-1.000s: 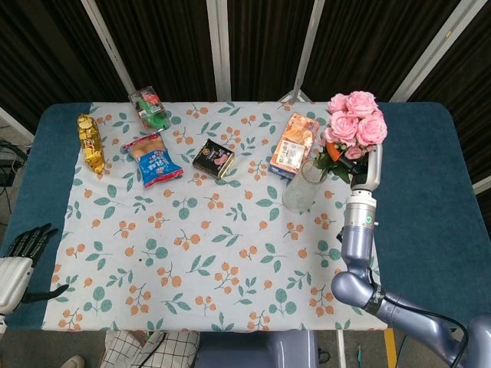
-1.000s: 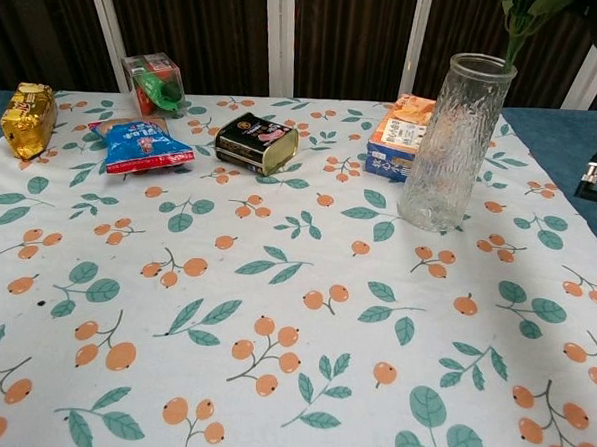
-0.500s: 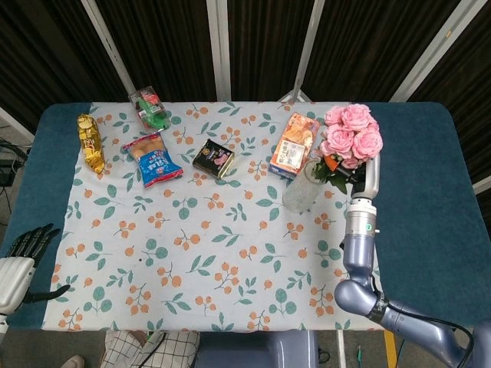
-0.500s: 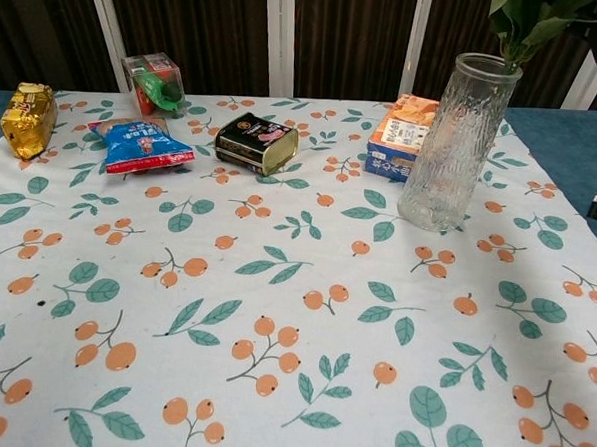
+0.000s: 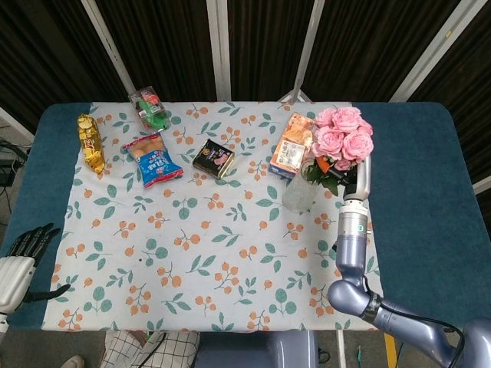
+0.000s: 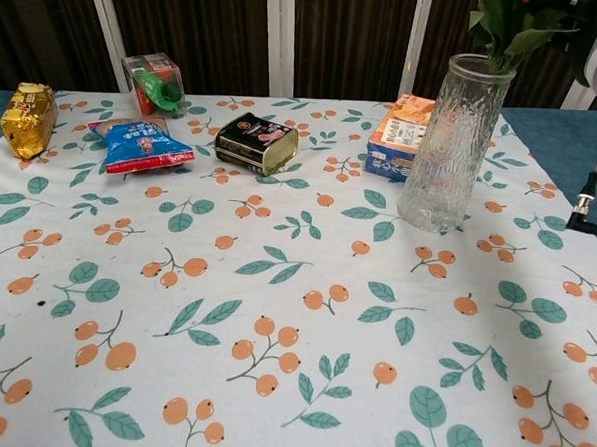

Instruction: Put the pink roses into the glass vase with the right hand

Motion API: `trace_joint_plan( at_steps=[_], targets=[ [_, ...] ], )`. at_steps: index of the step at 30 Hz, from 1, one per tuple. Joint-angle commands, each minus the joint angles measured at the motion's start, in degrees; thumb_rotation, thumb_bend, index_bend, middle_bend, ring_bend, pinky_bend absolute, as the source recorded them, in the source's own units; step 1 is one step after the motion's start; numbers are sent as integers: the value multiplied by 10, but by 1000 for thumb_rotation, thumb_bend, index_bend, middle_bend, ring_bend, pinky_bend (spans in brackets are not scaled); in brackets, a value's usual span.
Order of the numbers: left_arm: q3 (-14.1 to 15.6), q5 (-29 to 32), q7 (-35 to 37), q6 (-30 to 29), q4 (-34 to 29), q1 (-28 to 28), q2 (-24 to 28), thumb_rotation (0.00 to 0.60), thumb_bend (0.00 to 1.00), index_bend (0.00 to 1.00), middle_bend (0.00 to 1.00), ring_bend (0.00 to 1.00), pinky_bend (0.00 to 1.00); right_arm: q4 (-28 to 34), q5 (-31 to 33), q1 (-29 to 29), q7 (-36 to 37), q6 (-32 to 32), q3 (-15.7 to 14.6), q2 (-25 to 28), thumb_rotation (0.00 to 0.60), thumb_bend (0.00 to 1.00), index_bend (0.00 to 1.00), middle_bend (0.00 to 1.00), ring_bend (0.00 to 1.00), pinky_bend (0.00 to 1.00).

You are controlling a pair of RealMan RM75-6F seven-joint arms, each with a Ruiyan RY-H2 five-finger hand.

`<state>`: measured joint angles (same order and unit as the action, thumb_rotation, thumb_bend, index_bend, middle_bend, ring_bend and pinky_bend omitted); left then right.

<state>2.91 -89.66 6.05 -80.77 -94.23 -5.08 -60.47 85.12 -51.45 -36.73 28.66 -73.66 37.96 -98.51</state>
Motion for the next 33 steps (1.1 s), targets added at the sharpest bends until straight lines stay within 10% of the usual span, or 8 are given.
trace_joint_plan(
  at_steps=[1, 12, 20, 33],
  targets=[
    [0, 0, 0, 0, 0, 0, 0, 600, 0, 0, 0, 0, 0, -3, -1, 1, 1, 0, -1, -4, 600, 308, 403, 471, 432, 266],
    [-1, 2, -1, 1, -1, 0, 0, 600, 0, 0, 0, 0, 0, -16, 7, -9, -14, 18, 5, -13, 600, 308, 359, 437, 396, 224],
    [0, 1, 0, 1, -2, -1, 1, 600, 0, 0, 0, 0, 0, 4, 2, 0, -33, 32, -7, 5, 600, 307, 9, 125, 102, 54],
    [2, -3, 0, -1, -5, 0, 2, 600, 0, 0, 0, 0, 0, 93, -10, 42, -79, 33, -44, 57, 600, 308, 0, 0, 0, 0]
  ],
)
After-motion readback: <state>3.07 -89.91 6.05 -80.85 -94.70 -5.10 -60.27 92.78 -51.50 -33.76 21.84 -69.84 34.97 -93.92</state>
